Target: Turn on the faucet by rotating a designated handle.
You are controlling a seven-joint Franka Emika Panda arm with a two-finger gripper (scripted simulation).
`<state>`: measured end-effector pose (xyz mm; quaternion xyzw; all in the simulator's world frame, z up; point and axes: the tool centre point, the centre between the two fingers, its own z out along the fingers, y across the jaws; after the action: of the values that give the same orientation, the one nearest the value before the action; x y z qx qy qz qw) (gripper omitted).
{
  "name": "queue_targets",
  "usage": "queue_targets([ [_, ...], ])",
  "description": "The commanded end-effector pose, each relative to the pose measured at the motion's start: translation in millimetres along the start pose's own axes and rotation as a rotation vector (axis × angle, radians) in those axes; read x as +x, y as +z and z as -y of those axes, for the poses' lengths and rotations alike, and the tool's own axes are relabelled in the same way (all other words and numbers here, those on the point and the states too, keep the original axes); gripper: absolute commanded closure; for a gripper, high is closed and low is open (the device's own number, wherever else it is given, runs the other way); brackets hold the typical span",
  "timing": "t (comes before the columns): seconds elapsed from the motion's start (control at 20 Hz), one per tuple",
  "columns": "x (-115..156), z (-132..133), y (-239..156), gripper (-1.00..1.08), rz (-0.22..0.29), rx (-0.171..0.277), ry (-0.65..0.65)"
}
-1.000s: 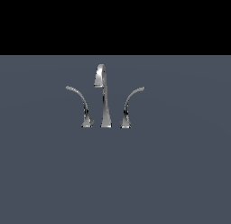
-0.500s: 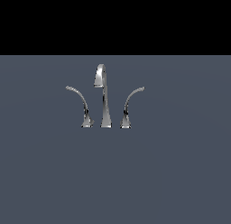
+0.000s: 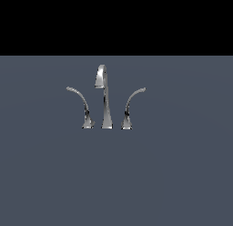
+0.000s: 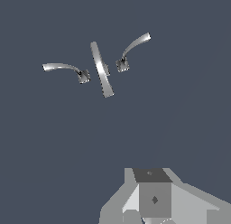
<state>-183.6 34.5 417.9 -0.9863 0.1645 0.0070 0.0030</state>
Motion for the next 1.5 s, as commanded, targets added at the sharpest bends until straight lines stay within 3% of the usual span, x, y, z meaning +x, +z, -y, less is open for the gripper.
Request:
queue_targets([
  [0.0,12.8,7.3,13.1,1.08,-0.001,0.002,0.066],
  [0.75,99.2,31.3,90.1,1.08,-0.004,0.007,0.457],
  [1.45,187.6,19.3,163.9,1.08,-0.009,0.007,0.839],
])
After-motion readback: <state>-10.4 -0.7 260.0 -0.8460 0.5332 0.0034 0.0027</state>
